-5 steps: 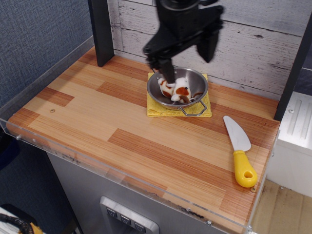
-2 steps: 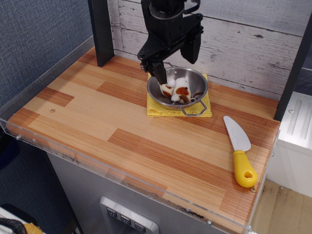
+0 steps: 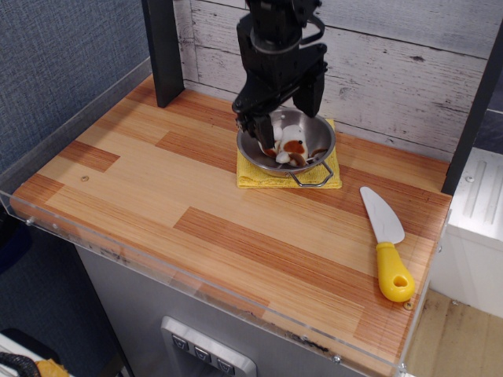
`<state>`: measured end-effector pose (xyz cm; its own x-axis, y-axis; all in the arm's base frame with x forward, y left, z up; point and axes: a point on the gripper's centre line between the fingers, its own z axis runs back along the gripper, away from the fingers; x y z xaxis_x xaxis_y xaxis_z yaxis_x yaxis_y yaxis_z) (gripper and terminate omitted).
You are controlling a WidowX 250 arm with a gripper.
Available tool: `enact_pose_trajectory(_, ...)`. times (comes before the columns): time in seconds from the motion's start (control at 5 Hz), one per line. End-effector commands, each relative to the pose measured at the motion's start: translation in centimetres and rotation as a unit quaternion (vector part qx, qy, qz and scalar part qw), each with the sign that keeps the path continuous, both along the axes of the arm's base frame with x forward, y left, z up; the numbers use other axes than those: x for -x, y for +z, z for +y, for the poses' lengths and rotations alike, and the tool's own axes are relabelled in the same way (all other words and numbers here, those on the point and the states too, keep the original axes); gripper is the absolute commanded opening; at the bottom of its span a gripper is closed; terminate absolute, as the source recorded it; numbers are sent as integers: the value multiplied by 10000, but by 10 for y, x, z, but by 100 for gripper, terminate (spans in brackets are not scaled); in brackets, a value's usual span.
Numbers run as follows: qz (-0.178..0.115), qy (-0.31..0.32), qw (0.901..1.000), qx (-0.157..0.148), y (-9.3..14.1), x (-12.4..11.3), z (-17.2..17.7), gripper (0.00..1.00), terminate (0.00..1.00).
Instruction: Move plush animal to bottom left edge of table.
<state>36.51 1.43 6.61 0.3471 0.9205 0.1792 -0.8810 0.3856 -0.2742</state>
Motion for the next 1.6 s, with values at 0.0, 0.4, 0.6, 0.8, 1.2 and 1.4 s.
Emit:
enact_pose_trajectory(0.0,-113,45,9999,-20,-6,-7,1,100,0)
enact_pose_trajectory(0.4,-101,113,9998,-128,-16,-3,1,0,0)
enact_pose_trajectory(0.6,-59,139,9997,-173,-19,0,1,0,0)
enact_pose_trajectory(0.8,-33,161,9997,-167,-20,1,0,0,0)
enact_pose_trajectory(1.2,-178,151,9996,-162,-3,2,-2,0,0)
enact_pose_trajectory(1.4,-361,161,9991,-116,17,3,-5,0,0)
